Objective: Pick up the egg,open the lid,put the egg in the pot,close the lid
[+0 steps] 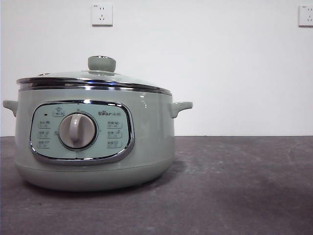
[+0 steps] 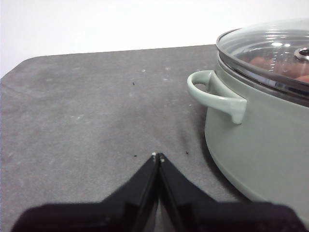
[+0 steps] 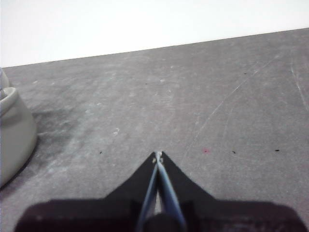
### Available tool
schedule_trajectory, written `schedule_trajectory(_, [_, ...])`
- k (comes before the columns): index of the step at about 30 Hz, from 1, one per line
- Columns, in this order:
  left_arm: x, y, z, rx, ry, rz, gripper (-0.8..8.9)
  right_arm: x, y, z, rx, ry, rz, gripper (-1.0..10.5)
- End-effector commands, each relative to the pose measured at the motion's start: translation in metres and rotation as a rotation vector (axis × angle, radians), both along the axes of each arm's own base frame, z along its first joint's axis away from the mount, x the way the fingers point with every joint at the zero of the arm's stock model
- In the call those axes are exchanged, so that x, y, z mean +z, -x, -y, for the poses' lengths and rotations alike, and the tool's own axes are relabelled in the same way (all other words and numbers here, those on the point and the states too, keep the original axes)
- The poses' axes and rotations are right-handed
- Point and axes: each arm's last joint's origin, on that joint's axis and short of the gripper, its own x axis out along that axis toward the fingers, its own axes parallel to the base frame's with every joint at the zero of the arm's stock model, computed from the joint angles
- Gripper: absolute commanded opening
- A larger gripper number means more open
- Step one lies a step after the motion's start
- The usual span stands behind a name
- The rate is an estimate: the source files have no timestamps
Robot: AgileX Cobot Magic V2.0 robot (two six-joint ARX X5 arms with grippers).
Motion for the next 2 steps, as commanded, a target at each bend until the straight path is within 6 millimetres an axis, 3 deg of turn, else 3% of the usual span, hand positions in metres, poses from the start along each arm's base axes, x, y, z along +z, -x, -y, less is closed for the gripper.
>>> schedule_trajectory(1, [-0.0048,-0.0005,-0.0004,0.009,0.009,-0.013,-0.03,-0.0045,-0.0004,0.0001,-0.004,-0.004,-0.016,0.0])
schedule_trajectory(2, [-0.0048,-0.0005,-0.0004,0.009,0.009,-0.013,-0.03,-0.0044,-0.0004,0.0001,-0.004,-0.004,-0.016,0.0])
